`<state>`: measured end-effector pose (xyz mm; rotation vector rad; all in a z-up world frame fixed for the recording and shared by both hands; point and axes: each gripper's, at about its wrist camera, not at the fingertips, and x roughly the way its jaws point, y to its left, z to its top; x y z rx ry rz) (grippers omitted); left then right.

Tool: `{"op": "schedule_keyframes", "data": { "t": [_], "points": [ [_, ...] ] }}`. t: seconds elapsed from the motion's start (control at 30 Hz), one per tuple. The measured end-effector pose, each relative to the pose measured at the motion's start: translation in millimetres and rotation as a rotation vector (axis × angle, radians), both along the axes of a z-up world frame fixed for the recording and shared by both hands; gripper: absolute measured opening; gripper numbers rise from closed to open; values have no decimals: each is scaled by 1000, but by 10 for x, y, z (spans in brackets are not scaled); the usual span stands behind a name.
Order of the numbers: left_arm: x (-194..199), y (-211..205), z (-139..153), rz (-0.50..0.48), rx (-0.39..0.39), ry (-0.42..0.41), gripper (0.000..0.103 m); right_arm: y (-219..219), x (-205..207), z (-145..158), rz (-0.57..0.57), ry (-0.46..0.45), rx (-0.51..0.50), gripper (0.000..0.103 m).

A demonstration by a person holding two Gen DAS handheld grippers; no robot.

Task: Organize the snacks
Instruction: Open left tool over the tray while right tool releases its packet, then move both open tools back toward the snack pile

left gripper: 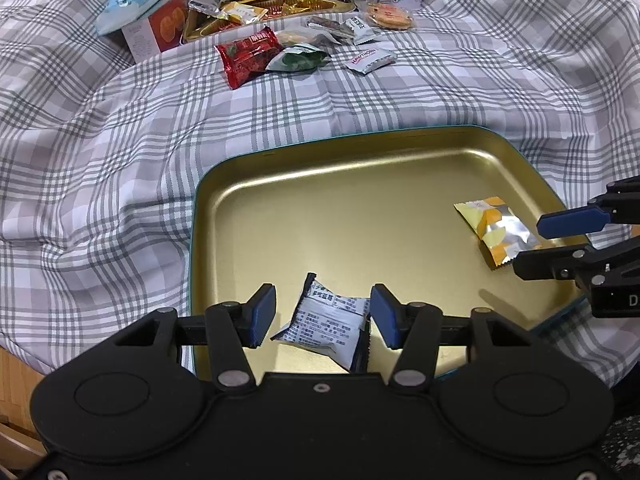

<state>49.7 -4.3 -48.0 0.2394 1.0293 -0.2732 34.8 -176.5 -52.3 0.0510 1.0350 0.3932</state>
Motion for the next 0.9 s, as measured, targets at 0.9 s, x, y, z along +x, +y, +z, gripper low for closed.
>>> {"op": "schedule_keyframes", "data": {
  "t": [0.9],
  "points": [
    [636, 46, 364, 44, -46, -269, 59, -144, 611, 309, -112, -180, -7, 51]
  ]
}}
